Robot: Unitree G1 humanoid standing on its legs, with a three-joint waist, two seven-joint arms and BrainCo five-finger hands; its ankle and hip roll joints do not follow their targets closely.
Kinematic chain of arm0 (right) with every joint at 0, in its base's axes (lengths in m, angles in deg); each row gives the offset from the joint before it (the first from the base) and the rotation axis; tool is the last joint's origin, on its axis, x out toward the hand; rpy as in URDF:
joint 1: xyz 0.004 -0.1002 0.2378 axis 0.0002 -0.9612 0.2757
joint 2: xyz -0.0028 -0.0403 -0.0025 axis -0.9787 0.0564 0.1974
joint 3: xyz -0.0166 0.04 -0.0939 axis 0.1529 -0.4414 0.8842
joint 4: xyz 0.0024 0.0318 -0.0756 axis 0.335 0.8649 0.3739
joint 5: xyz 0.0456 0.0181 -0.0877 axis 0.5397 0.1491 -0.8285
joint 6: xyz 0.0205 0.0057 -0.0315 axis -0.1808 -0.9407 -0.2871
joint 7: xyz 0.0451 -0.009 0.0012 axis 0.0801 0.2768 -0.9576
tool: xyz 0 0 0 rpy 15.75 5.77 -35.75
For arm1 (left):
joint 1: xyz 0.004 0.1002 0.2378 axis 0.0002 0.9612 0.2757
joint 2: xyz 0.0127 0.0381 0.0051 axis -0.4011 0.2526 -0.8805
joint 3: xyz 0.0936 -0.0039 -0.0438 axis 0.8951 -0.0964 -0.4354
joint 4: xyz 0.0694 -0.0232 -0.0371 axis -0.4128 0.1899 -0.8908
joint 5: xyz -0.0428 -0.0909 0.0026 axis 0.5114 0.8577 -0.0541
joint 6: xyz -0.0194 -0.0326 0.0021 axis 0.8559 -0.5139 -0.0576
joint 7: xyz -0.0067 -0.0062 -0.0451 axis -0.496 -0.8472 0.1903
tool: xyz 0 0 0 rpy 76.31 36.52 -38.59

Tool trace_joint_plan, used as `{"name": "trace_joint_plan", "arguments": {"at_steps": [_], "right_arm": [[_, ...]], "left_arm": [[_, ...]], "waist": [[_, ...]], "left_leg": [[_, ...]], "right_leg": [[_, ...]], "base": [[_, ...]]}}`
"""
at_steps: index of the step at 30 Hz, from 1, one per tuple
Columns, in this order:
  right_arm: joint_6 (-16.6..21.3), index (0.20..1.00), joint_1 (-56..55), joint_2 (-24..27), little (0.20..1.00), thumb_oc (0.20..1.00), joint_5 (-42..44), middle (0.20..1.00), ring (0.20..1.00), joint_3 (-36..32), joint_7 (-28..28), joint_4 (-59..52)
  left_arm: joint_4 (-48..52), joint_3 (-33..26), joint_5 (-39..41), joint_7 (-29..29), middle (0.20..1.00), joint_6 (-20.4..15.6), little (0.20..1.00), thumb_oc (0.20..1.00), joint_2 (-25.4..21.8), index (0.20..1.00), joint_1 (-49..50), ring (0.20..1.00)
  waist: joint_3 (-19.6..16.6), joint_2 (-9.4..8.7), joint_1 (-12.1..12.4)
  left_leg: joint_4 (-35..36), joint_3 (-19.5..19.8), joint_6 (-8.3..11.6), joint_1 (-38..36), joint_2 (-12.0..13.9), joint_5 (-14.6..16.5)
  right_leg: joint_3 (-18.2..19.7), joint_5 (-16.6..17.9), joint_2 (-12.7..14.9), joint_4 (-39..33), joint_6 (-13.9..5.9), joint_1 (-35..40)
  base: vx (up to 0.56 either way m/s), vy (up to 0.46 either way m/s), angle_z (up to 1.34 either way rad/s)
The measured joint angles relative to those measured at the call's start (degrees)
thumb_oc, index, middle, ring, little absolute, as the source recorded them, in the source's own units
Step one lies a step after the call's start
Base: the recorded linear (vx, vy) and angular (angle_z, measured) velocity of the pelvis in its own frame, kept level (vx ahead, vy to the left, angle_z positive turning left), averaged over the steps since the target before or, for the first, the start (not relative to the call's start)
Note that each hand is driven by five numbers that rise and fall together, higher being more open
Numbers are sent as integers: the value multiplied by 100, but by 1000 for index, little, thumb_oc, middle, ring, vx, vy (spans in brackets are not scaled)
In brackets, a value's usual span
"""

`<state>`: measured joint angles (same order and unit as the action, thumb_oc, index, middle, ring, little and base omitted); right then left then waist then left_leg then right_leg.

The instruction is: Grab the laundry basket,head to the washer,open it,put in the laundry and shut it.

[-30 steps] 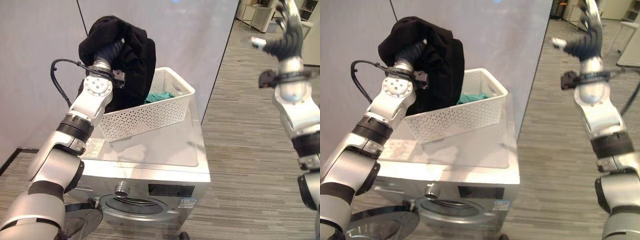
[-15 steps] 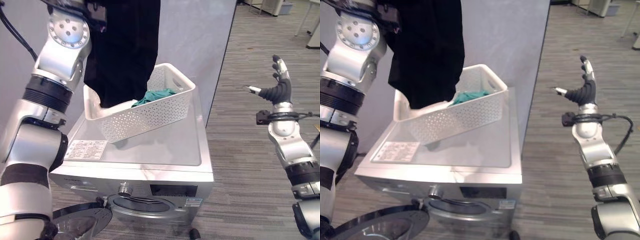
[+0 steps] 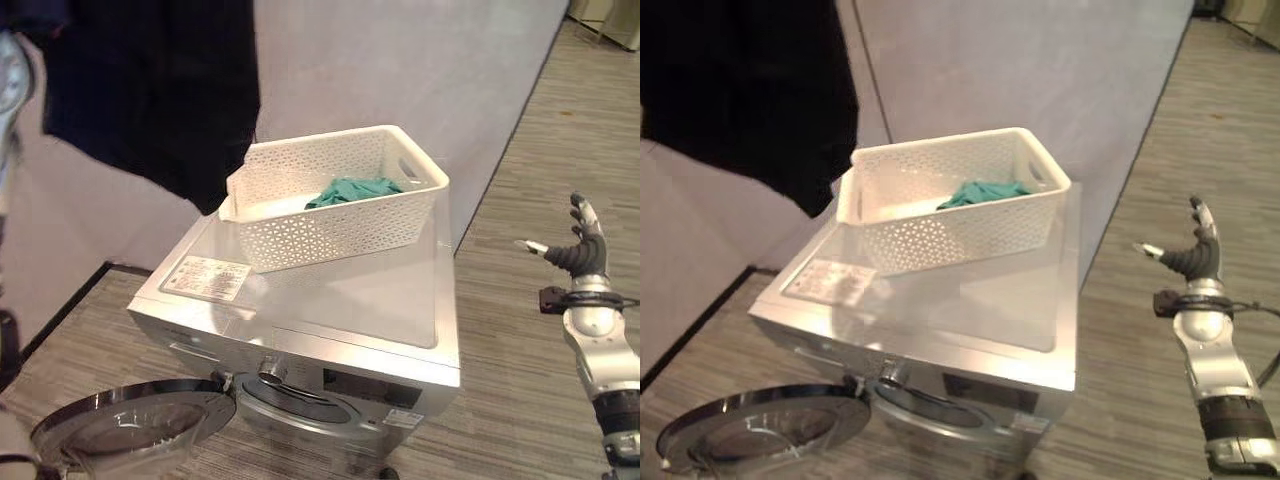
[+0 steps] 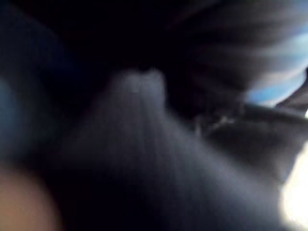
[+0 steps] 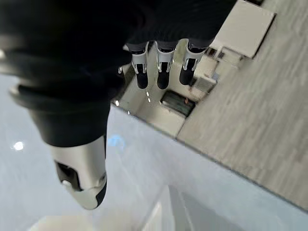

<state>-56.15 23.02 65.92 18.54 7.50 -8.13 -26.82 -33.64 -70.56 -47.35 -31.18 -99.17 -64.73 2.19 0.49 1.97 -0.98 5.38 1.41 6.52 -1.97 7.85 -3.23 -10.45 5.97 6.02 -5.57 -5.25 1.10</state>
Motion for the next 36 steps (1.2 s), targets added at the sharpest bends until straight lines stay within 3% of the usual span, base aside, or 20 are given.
{"name": "trace_joint_plan", "arguments": {"at_steps": [2, 3, 6, 8, 10, 15, 16, 17, 20, 22, 24, 26, 28, 30, 32, 33, 34, 35, 36], "right_arm": [[-40, 1000, -193, -131, 1000, 1000, -48, 1000, 1000, -53, -3, 36], [-11, 1000, -529, -327, 1000, 1000, -128, 1000, 1000, -438, 8, 114], [-152, 1000, -1181, -461, 1000, 1000, -158, 1000, 1000, -993, 39, 809], [-170, 1000, -1346, -510, 1000, 1000, -167, 1000, 1000, -1110, 48, 1074], [-170, 1000, -1468, -581, 1000, 1000, -183, 1000, 1000, -1184, 90, 1350], [-201, 1000, -1426, -706, 1000, 1000, -142, 1000, 1000, -1292, 129, 2300], [-277, 1000, -1469, -734, 1000, 1000, -122, 1000, 1000, -1297, 111, 2548], [-312, 1000, -1493, -754, 1000, 1000, -100, 1000, 1000, -1273, 101, 2683], [-328, 1000, -1486, -875, 1000, 1000, -8, 1000, 1000, -1266, 1, 2964], [-316, 1000, -1488, -930, 1000, 1000, 147, 1000, 1000, -1302, -93, 3024], [-321, 1000, -1480, -1021, 1000, 1000, 268, 1000, 1000, -1325, -127, 3117], [-323, 1000, -1403, -1127, 1000, 1000, 300, 1000, 1000, -1261, -154, 3233], [-321, 1000, -1338, -1248, 1000, 1000, 302, 1000, 1000, -1260, -162, 3334], [-312, 1000, -1132, -1346, 1000, 1000, 317, 1000, 1000, -1212, -156, 3421], [-318, 1000, -802, -1438, 1000, 1000, 402, 1000, 1000, -1001, -179, 3488], [-311, 1000, -569, -1446, 1000, 1000, 425, 1000, 1000, -845, -180, 3644], [-327, 1000, -379, -1448, 1000, 1000, 497, 1000, 1000, -729, -209, 3757], [-339, 1000, -345, -1460, 1000, 1000, 530, 1000, 1000, -681, -244, 3873], [-386, 1000, -368, -1478, 1000, 1000, 562, 1000, 1000, -506, -289, 4168]], "left_arm": [[171, -469, 5, 8, 200, -36, 200, 200, -174, 200, 565, 200], [926, -1829, 0, 99, 200, -167, 200, 200, -395, 200, 1972, 200], [1616, -3733, -241, 241, 200, -364, 200, 200, -332, 200, 3836, 200], [1655, -4214, -446, 386, 200, -391, 200, 200, -213, 200, 4229, 200], [1911, -5106, -677, 418, 200, -406, 200, 200, 33, 200, 5071, 200], [2055, -5327, -908, 404, 200, -401, 200, 200, 419, 200, 5510, 200], [2328, -5578, -905, 315, 200, -404, 200, 200, 1189, 200, 5985, 200], [2394, -5561, -903, 281, 200, -394, 200, 200, 1494, 200, 6124, 200], [2371, -5434, -893, 34, 200, -376, 200, 200, 1884, 200, 6253, 200], [2325, -5077, -862, -297, 200, -331, 200, 200, 2358, 200, 6292, 200], [2317, -4559, -806, -450, 200, -304, 200, 200, 2933, 200, 6223, 200], [2244, -3981, -802, -803, 200, -149, 200, 200, 3055, 200, 6278, 200], [2229, -3804, -783, -969, 200, -118, 200, 200, 3110, 200, 6310, 200], [2233, -3614, -613, -1009, 200, -113, 200, 200, 3368, 200, 6217, 200], [2185, -3465, -593, -1066, 200, -43, 200, 200, 3377, 200, 6209, 200], [2172, -3400, -596, -1084, 200, 6, 200, 200, 3386, 200, 6186, 200], [2103, -3301, -603, -1127, 200, 51, 200, 200, 3376, 200, 6055, 200], [2024, -3237, -603, -1196, 200, 108, 200, 200, 3486, 200, 5929, 200], [2041, -3353, -597, -1217, 200, 125, 200, 200, 3467, 200, 5916, 200]], "waist": [[-13, -75, 63], [-2, -96, 122], [5, -224, 301], [-9, -286, 363], [-49, -346, 374], [-57, -360, 404], [-54, -287, 385], [-51, -263, 385], [-22, -304, 418], [47, -384, 448], [182, -324, 487], [337, -393, 454], [438, -486, 410], [556, -450, 395], [747, -353, 337], [880, -224, 335], [1021, -50, 386], [1051, 70, 316], [1049, 74, 554]], "left_leg": [[1, 116, -6, 2, -74, 4], [1, 100, -10, 12, -111, 8], [-2, 63, -59, 4, -155, 44], [-2, 52, -70, 3, -183, 51], [-2, -45, -100, -15, -237, 66], [-1, -50, -137, -72, -294, 88], [-2, -51, -156, -110, -344, 100], [-3, -47, -173, -122, -357, 100], [-4, -38, -167, -112, -367, 96], [-65, -36, -176, -96, -461, 99], [-304, 51, -303, -73, -544, 182], [-380, 119, -313, 15, -677, 194], [-461, 48, -342, 73, -813, 206], [-921, -76, -565, 386, -904, 370], [-1324, -283, -718, 625, -924, 519], [-1572, -418, -852, 773, -878, 585], [-1650, -559, -929, 861, -687, 652], [-1748, -557, -1004, 920, -683, 644], [-1723, -830, -1078, 814, -694, 549]], "right_leg": [[-111, -29, 49, 3, -39, 76], [-91, -29, 81, 47, -43, 48], [-52, -42, 99, 49, -59, 32], [-44, -40, 131, 50, -66, 30], [51, -22, 196, 49, -104, -6], [57, 0, 294, 48, -163, 51], [59, -13, 325, 45, -195, 87], [57, -14, 363, 21, -208, 100], [37, -6, 377, 14, -227, 106], [22, -5, 437, 52, -239, 131], [-59, 10, 549, 49, -276, 289], [-124, -3, 692, 50, -354, 275], [-91, 72, 752, 67, -387, 186], [-19, 135, 870, 501, -392, -194], [-224, 494, 892, 732, -245, -504], [-416, 1030, 788, 473, 19, -537], [-701, 909, 827, 695, 14, -585], [-1059, 61, 961, 1604, 83, -636], [-1513, -1292, 1396, 3808, 44, -429]], "base": [[-73, 54, 19], [-77, 85, 6], [-61, 83, -5], [-58, 83, -8], [-74, 105, -15], [-58, 104, -1], [-60, 133, 3], [-56, 122, 2], [-49, 126, 4], [-89, 199, 8], [-82, 117, 22], [-150, 197, 23], [-190, 160, -7], [-262, 147, -29], [-208, 115, -60], [-152, 78, -87], [-207, 109, -66], [-154, 41, -82], [-263, -65, -49]]}}
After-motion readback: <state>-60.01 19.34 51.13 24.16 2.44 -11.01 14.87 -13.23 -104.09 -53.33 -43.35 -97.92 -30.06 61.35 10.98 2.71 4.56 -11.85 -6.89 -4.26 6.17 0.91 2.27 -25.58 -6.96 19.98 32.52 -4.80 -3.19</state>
